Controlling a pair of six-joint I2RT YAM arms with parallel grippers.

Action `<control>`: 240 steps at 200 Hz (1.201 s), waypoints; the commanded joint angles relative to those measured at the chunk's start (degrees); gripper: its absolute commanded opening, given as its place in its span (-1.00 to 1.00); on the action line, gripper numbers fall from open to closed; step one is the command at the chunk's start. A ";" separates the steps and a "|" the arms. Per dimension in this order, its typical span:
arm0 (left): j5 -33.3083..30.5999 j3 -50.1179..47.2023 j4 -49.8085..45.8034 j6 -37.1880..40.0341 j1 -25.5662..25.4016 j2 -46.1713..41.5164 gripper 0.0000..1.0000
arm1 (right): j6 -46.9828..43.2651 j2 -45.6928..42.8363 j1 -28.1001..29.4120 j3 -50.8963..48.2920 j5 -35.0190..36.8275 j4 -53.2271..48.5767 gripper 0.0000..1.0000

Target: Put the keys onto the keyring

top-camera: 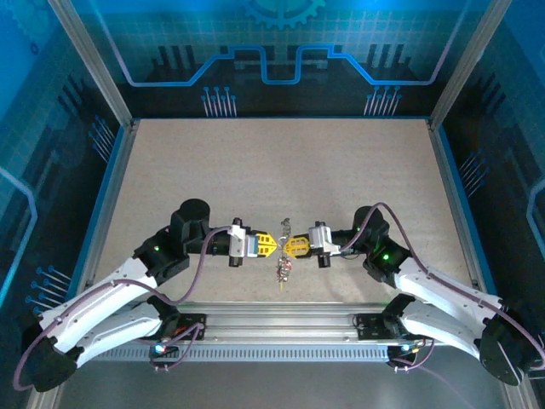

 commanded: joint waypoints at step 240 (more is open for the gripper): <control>12.36 5.76 -12.59 10.54 0.36 6.72 -0.81 | -25.43 3.58 1.54 12.22 -1.64 -23.59 -1.00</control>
